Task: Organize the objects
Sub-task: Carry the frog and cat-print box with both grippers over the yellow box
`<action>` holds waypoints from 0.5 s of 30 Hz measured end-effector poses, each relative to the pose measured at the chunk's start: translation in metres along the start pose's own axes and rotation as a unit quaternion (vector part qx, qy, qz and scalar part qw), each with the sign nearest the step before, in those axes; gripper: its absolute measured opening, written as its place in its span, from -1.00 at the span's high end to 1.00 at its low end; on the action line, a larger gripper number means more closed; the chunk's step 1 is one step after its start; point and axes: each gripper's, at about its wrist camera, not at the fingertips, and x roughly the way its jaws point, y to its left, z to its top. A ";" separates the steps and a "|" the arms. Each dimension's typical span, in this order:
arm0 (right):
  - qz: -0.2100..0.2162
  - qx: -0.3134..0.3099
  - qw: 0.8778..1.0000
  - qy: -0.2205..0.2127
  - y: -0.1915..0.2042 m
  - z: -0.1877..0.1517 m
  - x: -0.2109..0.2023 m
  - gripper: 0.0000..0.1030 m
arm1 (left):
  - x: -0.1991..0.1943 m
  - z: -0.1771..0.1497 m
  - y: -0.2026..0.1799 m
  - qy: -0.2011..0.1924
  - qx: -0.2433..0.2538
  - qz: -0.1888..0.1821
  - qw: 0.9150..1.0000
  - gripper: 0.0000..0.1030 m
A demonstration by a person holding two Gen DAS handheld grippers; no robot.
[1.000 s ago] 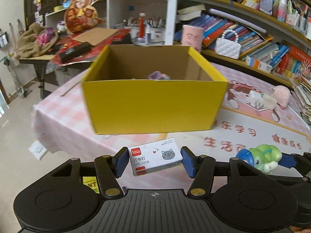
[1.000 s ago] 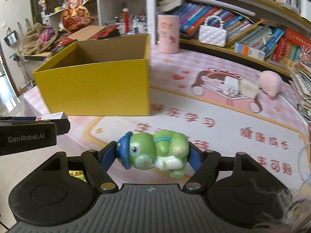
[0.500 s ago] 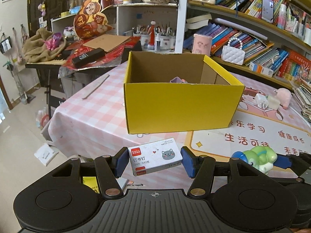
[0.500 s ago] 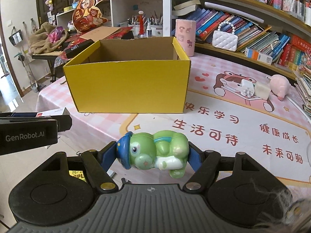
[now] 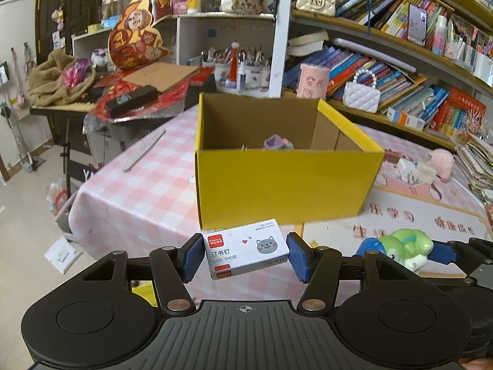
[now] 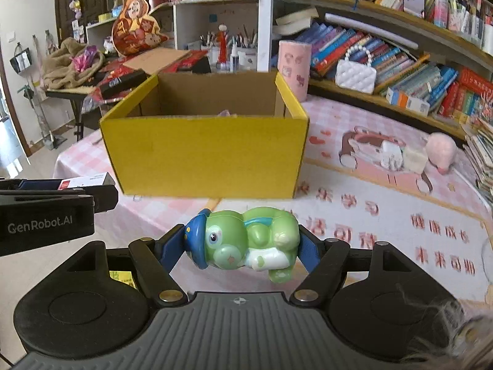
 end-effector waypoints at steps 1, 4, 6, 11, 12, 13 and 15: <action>0.002 -0.003 1.000 -0.009 0.000 0.006 0.002 -0.41 | 0.001 0.006 0.000 -0.008 0.000 0.000 1.000 -0.11; 0.003 -0.009 0.999 -0.043 -0.004 0.031 0.007 -0.41 | 0.004 0.029 0.001 -0.037 0.007 0.003 0.999 -0.11; 0.003 -0.018 0.997 -0.072 -0.006 0.054 0.012 -0.41 | 0.007 0.048 0.000 -0.057 0.012 0.005 0.998 -0.11; 0.003 -0.058 0.992 -0.113 -0.011 0.105 0.041 -0.41 | 0.035 0.095 -0.002 -0.086 0.007 0.009 0.996 -0.11; 0.006 -0.063 0.992 -0.111 -0.013 0.113 0.051 -0.41 | 0.043 0.101 -0.003 -0.083 0.009 0.005 0.996 -0.11; 0.008 -0.069 0.992 -0.107 -0.015 0.119 0.061 -0.41 | 0.053 0.107 -0.003 -0.074 0.009 -0.002 0.997 -0.11; 0.018 -0.095 0.991 -0.093 -0.015 0.126 0.082 -0.41 | 0.077 0.116 -0.001 -0.049 0.001 -0.010 0.999 -0.11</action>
